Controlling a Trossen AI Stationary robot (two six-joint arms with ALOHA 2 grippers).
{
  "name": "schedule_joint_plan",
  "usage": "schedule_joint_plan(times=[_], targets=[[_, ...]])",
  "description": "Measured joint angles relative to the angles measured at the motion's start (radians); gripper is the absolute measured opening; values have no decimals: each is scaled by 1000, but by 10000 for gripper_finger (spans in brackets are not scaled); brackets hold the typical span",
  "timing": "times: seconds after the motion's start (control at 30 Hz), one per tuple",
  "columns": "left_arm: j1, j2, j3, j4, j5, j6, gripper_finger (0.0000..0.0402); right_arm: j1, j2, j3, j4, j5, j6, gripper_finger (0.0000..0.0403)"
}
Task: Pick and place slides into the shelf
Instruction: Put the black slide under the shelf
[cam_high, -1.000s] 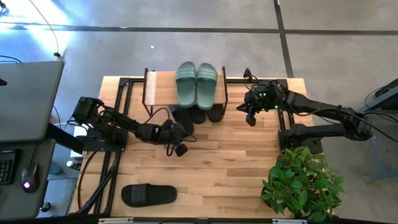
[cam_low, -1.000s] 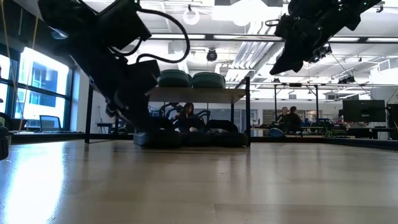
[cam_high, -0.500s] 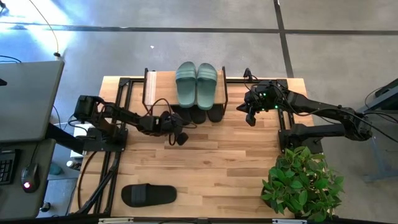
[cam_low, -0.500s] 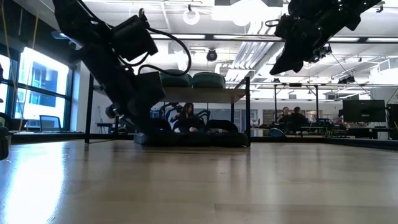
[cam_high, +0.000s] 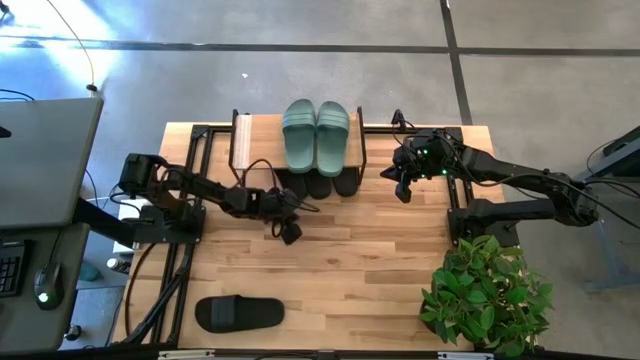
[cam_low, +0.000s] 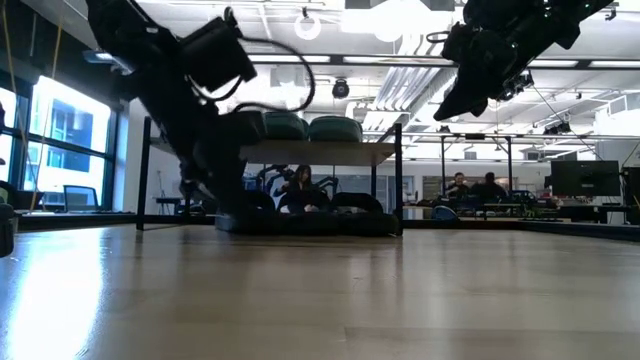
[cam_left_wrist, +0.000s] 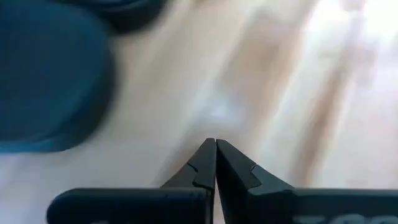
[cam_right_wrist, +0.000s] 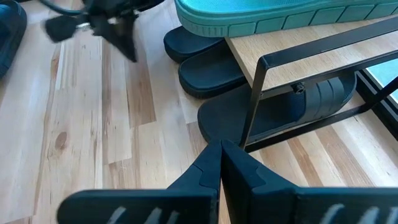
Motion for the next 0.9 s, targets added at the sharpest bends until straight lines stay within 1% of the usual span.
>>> schedule_joint_plan(times=[0.13,0.23,0.3,0.4,0.5,0.63,0.7,0.77,0.8,0.9], targets=[[-47,-12,61,1,55,2,1,0,0,0,0,0,-4,0],[-87,-31,130,-20,64,4,1,0,0,0,0,0,-7,0],[-118,-42,198,-33,64,4,1,0,0,0,-2,0,-8,0],[-158,-80,311,-136,52,20,1,0,0,0,-2,-6,-21,0],[-207,-121,448,-276,-6,68,1,0,0,0,5,-19,-21,0],[-293,-156,655,-471,-142,151,1,0,0,0,8,-32,3,0],[-339,-156,760,-566,-203,164,1,0,0,0,8,-33,21,0],[-390,-160,844,-682,-252,147,1,0,0,0,8,-31,30,0],[-413,-162,877,-708,-269,121,1,0,0,0,8,-30,31,0],[-479,-163,923,-805,-294,-4,1,0,0,0,7,-4,47,0]])
